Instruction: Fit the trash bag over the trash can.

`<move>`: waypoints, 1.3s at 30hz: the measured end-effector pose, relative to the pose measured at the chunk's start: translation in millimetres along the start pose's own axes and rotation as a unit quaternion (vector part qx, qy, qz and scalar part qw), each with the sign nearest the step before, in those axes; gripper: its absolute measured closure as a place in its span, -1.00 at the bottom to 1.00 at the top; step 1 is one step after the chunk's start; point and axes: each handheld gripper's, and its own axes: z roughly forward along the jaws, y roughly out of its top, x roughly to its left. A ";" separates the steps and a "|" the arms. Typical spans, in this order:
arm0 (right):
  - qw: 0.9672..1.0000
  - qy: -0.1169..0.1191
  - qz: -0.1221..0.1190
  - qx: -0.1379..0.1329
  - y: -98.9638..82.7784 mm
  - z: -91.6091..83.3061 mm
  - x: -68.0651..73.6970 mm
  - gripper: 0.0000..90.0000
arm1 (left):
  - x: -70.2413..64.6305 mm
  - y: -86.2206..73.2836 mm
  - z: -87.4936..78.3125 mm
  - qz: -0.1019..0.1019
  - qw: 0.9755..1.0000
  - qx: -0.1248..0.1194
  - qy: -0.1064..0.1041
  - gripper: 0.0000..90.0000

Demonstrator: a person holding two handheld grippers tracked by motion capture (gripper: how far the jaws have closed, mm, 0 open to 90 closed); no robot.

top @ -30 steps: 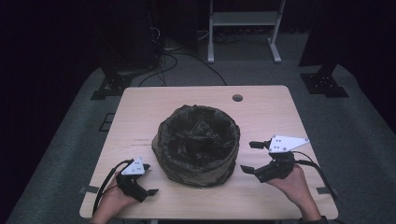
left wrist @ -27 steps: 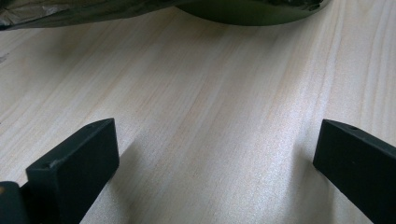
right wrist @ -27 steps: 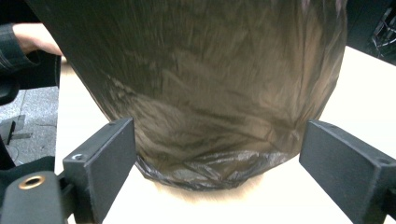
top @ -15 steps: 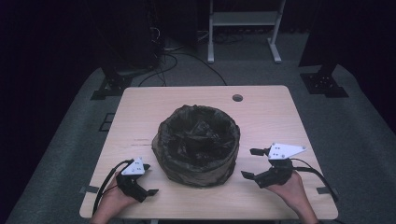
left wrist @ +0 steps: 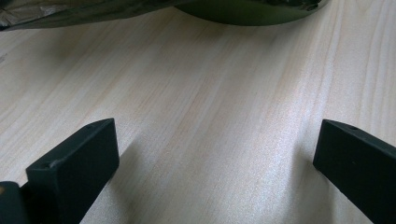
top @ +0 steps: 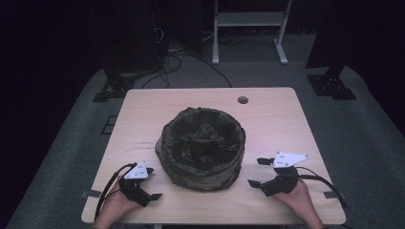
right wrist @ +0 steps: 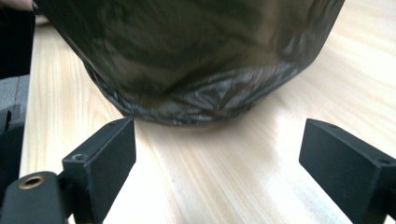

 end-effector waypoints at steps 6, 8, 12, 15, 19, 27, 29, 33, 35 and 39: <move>1.000 -0.007 -0.003 0.024 -9.9 9.2 0.4 -0.79 | 0.0 0.0 0.0 0.000 1.000 0.000 0.000 -1.00; 0.999 -0.008 -0.003 0.031 -11.3 11.9 1.3 -0.79 | 0.0 0.0 0.0 0.000 1.000 0.000 0.000 -1.00; 0.999 -0.011 -0.007 0.048 -14.5 18.7 2.4 -0.79 | 0.0 0.0 0.0 0.000 1.000 0.000 0.000 -1.00; 0.998 -0.017 -0.016 0.066 -16.6 24.1 3.9 -0.79 | 0.0 0.0 0.0 0.000 1.000 0.000 0.000 -1.00; 0.995 -0.024 -0.033 0.092 -17.6 31.4 8.1 -0.79 | 0.0 0.0 0.0 0.000 1.000 0.000 0.000 -1.00; 0.992 -0.027 -0.046 0.110 -17.4 36.2 11.0 -0.79 | 0.0 0.0 0.0 0.000 1.000 0.000 0.000 -1.00; 0.992 -0.026 -0.044 0.112 -17.2 36.7 11.0 -0.79 | 0.0 0.0 0.0 0.000 1.000 0.000 0.000 -1.00; 0.992 -0.022 -0.040 0.114 -17.2 36.8 10.4 -0.79 | -0.1 0.0 0.0 0.001 1.000 0.000 0.000 -1.00; 0.993 -0.017 -0.032 0.117 -17.1 37.3 9.1 -0.79 | -0.1 0.0 0.0 0.001 1.000 0.000 0.000 -1.00; 0.993 -0.017 -0.032 0.117 -17.1 37.3 9.2 -0.79 | -0.1 0.0 0.0 0.001 1.000 0.000 -0.001 -1.00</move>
